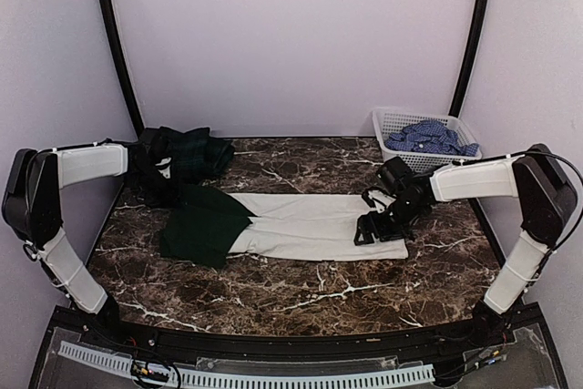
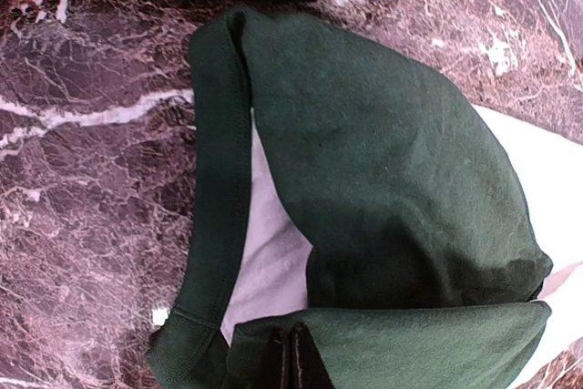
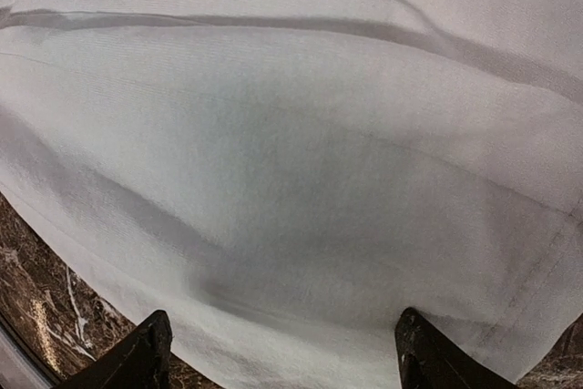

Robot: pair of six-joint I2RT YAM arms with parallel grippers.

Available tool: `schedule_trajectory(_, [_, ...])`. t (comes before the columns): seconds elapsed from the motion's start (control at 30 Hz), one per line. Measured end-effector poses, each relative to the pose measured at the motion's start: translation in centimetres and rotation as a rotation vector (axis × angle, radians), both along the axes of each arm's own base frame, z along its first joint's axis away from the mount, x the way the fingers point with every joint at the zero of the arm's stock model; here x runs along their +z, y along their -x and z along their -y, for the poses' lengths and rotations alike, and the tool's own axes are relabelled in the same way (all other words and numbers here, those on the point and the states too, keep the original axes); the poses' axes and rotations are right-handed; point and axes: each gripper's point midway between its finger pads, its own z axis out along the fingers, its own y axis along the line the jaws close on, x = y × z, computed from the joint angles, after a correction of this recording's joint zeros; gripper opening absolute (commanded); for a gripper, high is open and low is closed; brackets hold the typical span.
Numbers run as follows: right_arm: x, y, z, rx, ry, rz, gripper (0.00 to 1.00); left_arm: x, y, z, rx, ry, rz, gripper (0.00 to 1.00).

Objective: Fold and stack the mixed laundry pile
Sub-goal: Adjust the rectangle-folded T-shirt at the center of the board.

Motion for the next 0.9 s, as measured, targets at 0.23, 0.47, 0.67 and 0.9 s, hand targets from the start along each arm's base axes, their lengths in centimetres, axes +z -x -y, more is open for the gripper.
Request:
schedule_trajectory(0.23, [-0.1, 0.0, 0.2, -0.001, 0.027, 0.012, 0.84, -0.8, -0.8, -0.4, 0.032, -0.001, 0.005, 0.10])
schedule_trajectory(0.47, [0.0, -0.1, 0.3, -0.001, 0.034, 0.017, 0.83, -1.9, -1.3, -1.7, 0.083, -0.056, 0.003, 0.49])
schedule_trajectory(0.67, [1.7, 1.1, -0.2, 0.014, 0.020, 0.019, 0.82, 3.8, 1.1, -2.4, 0.114, -0.027, 0.141, 0.50])
schedule_trajectory(0.9, [7.8, 1.5, -6.9, 0.124, -0.134, 0.121, 0.77, 4.5, 6.2, 0.1, 0.107, 0.147, 0.129, 0.52])
